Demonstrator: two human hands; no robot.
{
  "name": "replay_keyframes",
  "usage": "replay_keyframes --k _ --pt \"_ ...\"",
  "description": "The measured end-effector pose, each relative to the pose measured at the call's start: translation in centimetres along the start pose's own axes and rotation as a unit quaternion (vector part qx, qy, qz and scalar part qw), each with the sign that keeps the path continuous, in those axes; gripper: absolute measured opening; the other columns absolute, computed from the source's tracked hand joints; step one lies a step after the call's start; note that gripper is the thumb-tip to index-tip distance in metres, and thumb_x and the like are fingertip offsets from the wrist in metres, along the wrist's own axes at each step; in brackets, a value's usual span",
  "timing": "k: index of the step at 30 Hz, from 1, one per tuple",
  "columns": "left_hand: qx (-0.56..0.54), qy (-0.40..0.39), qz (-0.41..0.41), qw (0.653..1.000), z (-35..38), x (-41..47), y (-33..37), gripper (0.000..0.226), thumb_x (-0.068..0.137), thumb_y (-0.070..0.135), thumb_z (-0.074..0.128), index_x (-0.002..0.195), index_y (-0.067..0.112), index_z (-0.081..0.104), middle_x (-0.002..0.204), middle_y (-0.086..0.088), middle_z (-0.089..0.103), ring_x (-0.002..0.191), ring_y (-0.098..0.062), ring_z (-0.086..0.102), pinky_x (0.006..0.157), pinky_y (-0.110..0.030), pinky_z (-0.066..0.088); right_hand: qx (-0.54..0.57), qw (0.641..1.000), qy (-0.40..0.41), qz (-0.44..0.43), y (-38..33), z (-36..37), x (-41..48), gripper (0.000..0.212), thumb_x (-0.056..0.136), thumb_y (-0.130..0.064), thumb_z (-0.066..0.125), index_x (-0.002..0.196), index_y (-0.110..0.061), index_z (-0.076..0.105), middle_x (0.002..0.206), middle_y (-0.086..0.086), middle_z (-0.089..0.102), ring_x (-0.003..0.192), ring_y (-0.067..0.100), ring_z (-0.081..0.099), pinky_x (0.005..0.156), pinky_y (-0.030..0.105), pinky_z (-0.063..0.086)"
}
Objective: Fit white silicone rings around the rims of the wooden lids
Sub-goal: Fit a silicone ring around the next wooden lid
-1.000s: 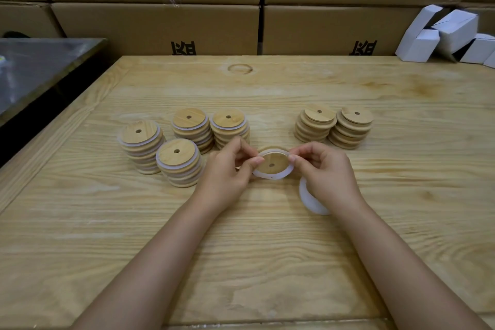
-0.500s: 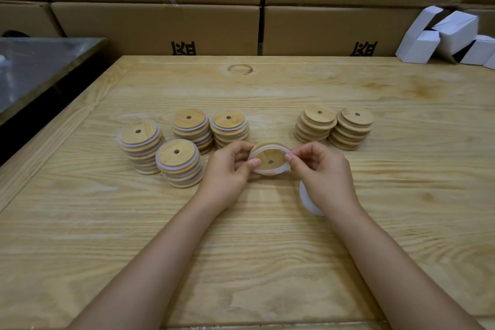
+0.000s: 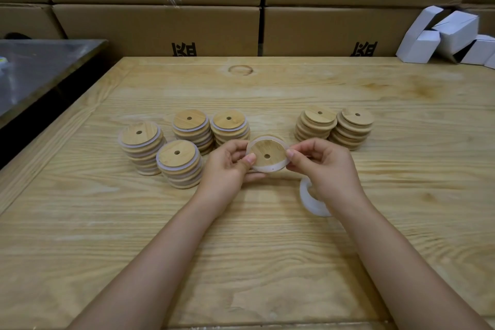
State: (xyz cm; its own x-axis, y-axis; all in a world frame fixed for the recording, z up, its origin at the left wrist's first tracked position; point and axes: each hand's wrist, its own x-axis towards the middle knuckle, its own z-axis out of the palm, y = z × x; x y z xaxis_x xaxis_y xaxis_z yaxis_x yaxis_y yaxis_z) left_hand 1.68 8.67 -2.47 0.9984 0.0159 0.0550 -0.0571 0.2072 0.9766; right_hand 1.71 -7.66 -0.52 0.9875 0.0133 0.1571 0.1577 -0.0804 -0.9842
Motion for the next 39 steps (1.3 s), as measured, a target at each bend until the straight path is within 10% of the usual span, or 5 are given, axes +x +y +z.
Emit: replay_keyframes --k 16,23,30,39 --pt "0.101 -0.097 0.038 0.989 0.5 -0.6 -0.3 0.009 0.091 0.012 0.055 0.098 0.014 0.06 0.08 -0.008 0.067 0.069 -0.012 0.065 0.058 -0.029 0.058 -0.126 0.988 0.031 -0.085 0.1 1.0 -1.0 0.02 0.083 -0.011 0.067 0.079 -0.03 0.063 0.079 -0.012 0.068 0.074 0.004 0.065 0.07 0.025 0.054" --pt "0.128 -0.055 0.093 0.986 0.1 -0.1 -0.5 0.013 0.09 0.009 0.057 0.096 0.02 0.056 0.095 -0.009 0.063 0.092 -0.024 0.06 0.086 -0.056 0.05 -0.178 0.978 0.065 -0.083 0.2 1.2 -0.8 0.018 0.079 -0.014 0.072 0.073 -0.029 0.064 0.078 -0.015 0.068 0.074 0.004 0.066 0.076 0.029 0.054" --pt "0.039 -0.068 0.066 0.995 -0.1 -0.1 -0.5 0.02 0.093 -0.002 0.047 0.098 0.016 0.055 0.089 0.006 0.067 0.089 -0.006 0.064 0.072 -0.028 0.057 -0.009 1.0 0.026 0.012 -0.6 0.5 -0.5 0.015 0.078 -0.006 0.073 0.069 -0.018 0.071 0.075 -0.003 0.073 0.075 0.012 0.068 0.054 0.011 0.045" --pt "0.046 -0.088 0.049 0.994 -0.1 -0.2 -0.4 0.015 0.093 0.002 0.048 0.101 0.013 0.053 0.092 -0.004 0.065 0.086 -0.012 0.065 0.071 -0.032 0.059 -0.02 1.0 -0.019 0.013 -0.4 -0.4 -0.3 0.011 0.079 -0.01 0.072 0.071 -0.018 0.07 0.066 -0.013 0.07 0.06 -0.006 0.06 0.053 0.005 0.041"
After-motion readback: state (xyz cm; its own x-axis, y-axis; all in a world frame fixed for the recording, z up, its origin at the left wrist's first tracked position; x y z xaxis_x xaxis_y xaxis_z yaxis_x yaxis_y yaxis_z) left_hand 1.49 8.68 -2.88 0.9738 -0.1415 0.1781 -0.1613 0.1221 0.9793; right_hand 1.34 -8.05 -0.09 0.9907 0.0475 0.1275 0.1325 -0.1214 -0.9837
